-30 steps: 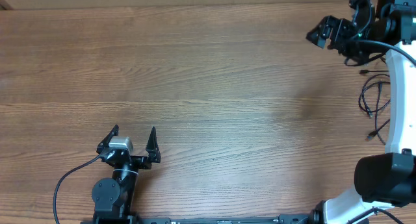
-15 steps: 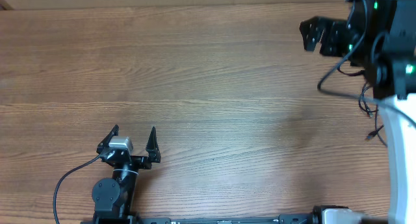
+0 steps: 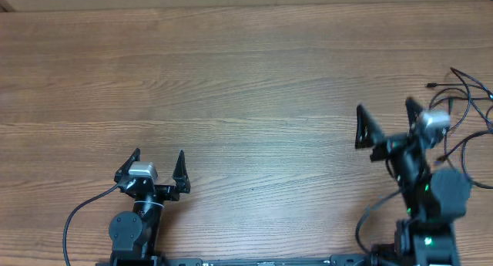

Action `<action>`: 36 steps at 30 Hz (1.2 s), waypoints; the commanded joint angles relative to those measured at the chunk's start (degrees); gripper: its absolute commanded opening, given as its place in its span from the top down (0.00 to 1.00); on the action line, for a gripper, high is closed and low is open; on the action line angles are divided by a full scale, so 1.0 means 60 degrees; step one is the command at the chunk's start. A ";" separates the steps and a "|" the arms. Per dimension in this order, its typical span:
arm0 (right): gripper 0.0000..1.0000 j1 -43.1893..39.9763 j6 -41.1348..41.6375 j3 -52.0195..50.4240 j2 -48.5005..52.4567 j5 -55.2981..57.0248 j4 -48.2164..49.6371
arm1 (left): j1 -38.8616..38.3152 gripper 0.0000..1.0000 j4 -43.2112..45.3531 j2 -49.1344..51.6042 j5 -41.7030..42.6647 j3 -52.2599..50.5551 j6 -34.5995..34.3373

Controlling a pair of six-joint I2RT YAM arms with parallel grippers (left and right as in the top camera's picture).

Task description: Untangle cables

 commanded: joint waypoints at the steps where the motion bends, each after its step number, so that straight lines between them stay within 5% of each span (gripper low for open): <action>1: 0.00 -0.0036 0.0000 -0.1133 -0.1107 -0.0007 0.0532 | 0.0066 0.00 -0.0033 -0.0080 -0.0095 -0.0036 0.0142; 13: 0.00 -0.0036 0.0000 -0.3555 -0.3213 -0.0004 0.0994 | 0.0066 0.00 -0.0033 -0.0084 -0.0095 -0.0036 0.0142; 17: 0.00 -0.0066 -0.0036 -0.3723 -0.4936 0.0109 -0.0517 | 0.0066 0.00 -0.0033 -0.0080 -0.0095 -0.0036 0.0142; 36: 0.00 -0.0098 -0.0033 -0.3723 -0.4980 0.0248 -0.1446 | 0.0066 0.00 -0.0033 -0.0084 -0.0095 -0.0036 0.0142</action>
